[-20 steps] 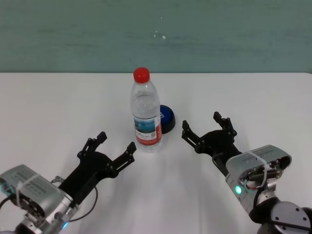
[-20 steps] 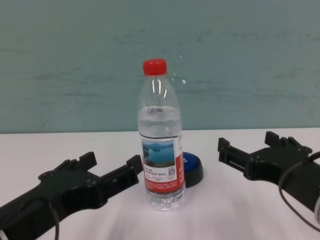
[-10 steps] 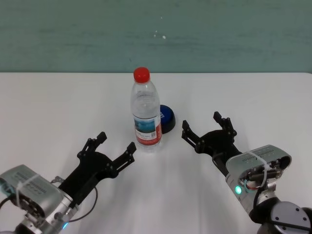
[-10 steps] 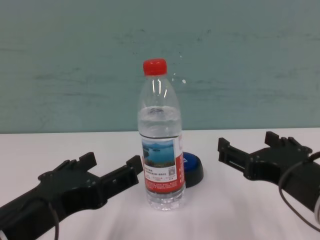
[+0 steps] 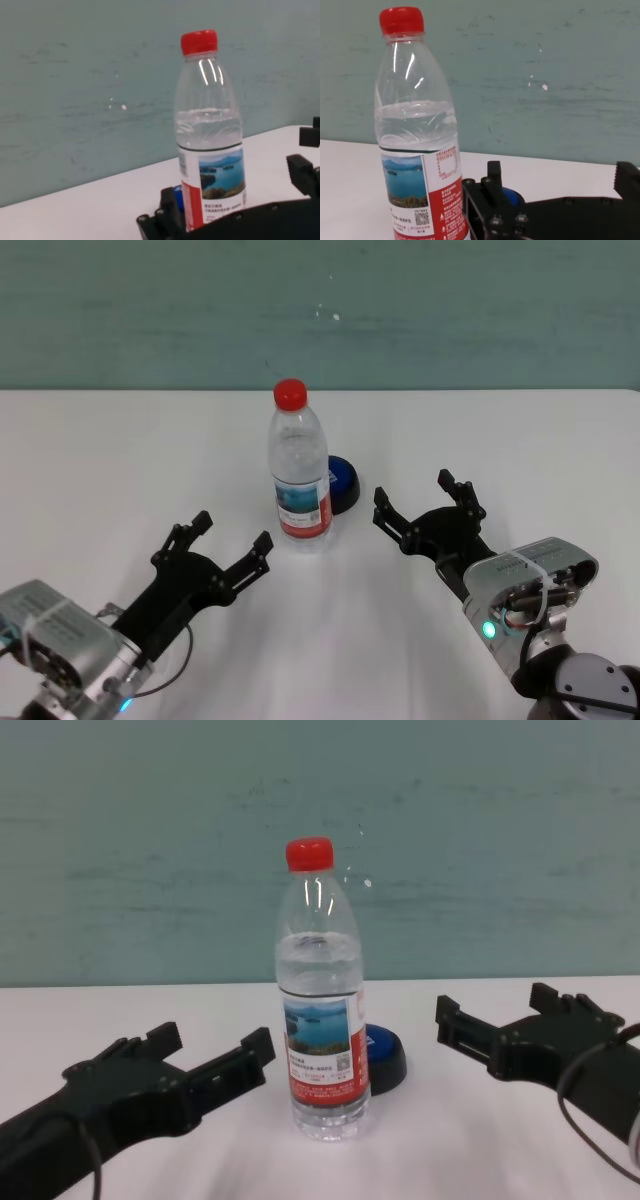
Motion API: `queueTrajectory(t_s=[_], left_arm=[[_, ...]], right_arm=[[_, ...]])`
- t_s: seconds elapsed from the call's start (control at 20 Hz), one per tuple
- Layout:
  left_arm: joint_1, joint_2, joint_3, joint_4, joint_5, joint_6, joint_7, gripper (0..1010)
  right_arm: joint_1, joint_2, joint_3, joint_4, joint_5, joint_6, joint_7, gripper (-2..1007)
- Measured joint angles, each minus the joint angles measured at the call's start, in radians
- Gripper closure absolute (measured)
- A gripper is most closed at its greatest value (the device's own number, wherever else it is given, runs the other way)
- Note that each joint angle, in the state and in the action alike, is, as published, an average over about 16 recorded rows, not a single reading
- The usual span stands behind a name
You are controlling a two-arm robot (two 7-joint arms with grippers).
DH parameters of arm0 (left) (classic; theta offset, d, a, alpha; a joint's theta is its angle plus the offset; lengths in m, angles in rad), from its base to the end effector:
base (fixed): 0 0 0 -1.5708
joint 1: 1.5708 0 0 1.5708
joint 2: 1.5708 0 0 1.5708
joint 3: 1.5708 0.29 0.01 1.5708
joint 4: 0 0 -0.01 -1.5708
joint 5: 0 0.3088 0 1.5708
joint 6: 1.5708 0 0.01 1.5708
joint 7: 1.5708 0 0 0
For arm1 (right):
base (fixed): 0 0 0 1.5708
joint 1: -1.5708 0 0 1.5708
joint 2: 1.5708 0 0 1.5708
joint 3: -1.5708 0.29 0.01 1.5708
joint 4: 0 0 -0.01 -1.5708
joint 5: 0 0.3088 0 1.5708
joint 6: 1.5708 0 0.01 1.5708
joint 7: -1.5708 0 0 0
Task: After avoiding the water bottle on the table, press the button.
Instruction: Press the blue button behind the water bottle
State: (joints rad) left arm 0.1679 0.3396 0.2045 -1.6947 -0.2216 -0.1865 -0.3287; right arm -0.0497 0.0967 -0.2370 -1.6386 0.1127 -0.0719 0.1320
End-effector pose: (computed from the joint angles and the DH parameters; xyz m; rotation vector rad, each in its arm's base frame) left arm 0.2715 0.0239 -0.3158 0.0041 -0.1060 0.9956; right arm 0.3050 0.0499 -0.2993 0.0758 -0.0244 -1.1973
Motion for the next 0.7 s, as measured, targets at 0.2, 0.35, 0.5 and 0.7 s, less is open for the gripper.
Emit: queueTrajectory(t_s=[0.2, 0.35, 0.5, 0.7], left_arm=[[0.011, 0.004, -0.007, -0.011, -0.005, 0.002, 0.001, 0], [0.019, 0.006, -0.012, -0.018, -0.009, 0.003, 0.001, 0], [0.025, 0.008, -0.017, -0.025, -0.011, 0.003, 0.002, 0], [0.031, 0.009, -0.022, -0.030, -0.014, 0.004, 0.003, 0]], right_arm=[[0.000, 0.000, 0.000, 0.000, 0.000, 0.000, 0.000, 1], [0.000, 0.000, 0.000, 0.000, 0.000, 0.000, 0.000, 1], [0.000, 0.000, 0.000, 0.000, 0.000, 0.000, 0.000, 1], [0.000, 0.000, 0.000, 0.000, 0.000, 0.000, 0.000, 1]])
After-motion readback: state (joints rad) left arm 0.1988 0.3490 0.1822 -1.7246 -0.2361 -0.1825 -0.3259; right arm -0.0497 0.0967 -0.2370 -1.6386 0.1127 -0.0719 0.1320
